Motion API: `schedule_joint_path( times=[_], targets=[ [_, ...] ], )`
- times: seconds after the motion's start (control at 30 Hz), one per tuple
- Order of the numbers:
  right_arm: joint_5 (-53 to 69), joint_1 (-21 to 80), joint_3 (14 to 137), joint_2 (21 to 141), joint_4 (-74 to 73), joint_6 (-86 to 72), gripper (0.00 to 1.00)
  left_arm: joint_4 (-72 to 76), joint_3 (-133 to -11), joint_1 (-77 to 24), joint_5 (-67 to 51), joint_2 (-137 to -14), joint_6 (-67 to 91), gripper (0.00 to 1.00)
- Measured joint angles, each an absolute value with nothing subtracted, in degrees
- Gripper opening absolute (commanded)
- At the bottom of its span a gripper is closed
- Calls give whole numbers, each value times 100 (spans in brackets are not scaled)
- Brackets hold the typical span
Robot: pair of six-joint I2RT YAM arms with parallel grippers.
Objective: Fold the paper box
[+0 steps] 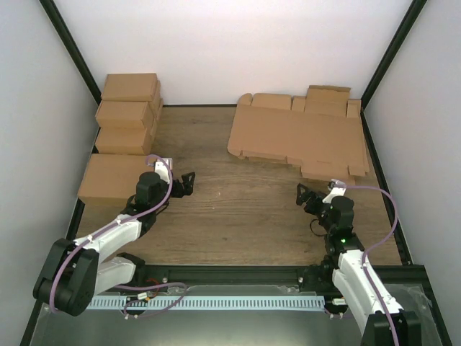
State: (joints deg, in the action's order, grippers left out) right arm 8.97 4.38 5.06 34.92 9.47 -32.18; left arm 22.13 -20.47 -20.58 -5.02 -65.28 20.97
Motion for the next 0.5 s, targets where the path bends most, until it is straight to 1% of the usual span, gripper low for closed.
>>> schedule_joint_path(
  times=[0.43, 0.5],
  targets=[
    [921, 438, 508, 3218, 945, -3293, 100, 2143, -2047, -2058, -370, -6292, 2097, 100],
    [1140, 438, 572, 3197, 915, -3315, 95, 2143, -2047, -2060, -370, -6292, 2097, 100]
  ],
)
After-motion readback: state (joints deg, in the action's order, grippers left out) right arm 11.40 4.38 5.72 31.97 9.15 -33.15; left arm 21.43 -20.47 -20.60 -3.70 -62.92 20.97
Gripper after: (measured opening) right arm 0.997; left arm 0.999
